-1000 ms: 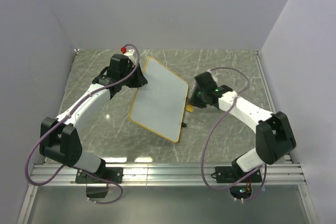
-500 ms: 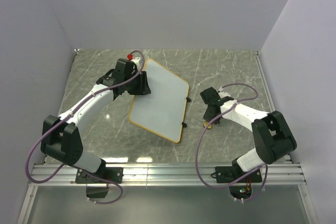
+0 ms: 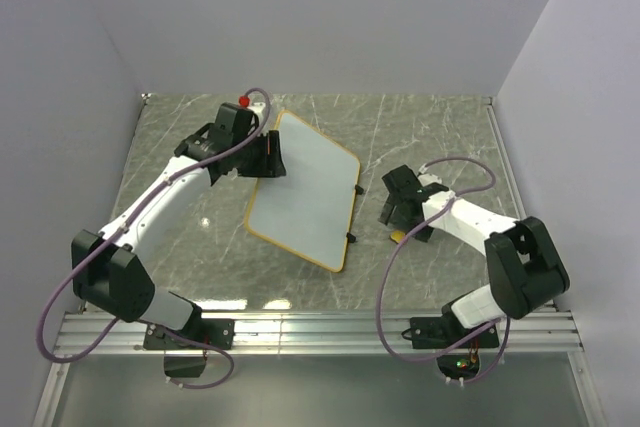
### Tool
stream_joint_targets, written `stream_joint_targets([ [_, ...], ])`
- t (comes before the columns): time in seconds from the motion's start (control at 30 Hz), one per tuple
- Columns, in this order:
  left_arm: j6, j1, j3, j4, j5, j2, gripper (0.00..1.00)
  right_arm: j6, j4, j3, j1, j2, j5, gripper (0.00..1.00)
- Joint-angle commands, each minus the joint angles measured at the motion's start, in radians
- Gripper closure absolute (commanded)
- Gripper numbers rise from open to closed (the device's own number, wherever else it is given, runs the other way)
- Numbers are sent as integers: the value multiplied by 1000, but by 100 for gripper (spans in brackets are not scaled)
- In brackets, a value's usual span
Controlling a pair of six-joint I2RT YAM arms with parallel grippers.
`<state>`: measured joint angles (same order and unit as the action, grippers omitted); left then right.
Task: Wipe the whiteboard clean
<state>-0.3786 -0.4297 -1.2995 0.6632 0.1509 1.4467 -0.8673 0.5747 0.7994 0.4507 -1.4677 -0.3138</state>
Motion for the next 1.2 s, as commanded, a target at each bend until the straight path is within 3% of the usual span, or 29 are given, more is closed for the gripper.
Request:
stream_joint_targets([
  [0.0,17,-4,-84,29,-40,-55,39,16,71,98,-1,85,-47,11],
  [0.13,20,-3,-118,47,-112,-74,39,144,4,199,34,209,22,11],
  [0.27,9,-3,-90,1,-198,-123,39,315,-252,247,118,351,278,11],
  [0.37,-9,-3,-47,-17,-232,-140,39,280,-257,335,163,336,378,9],
  [0.5,-57,-3,0,-25,-304,-178,40,208,-170,373,221,340,323,8],
  [0.73,-33,-3,172,-117,-327,-363,41,183,-245,17,260,668,159,3],
  [1.17,-106,-3,290,-142,-372,-486,42,182,-110,-16,260,745,124,3],
])
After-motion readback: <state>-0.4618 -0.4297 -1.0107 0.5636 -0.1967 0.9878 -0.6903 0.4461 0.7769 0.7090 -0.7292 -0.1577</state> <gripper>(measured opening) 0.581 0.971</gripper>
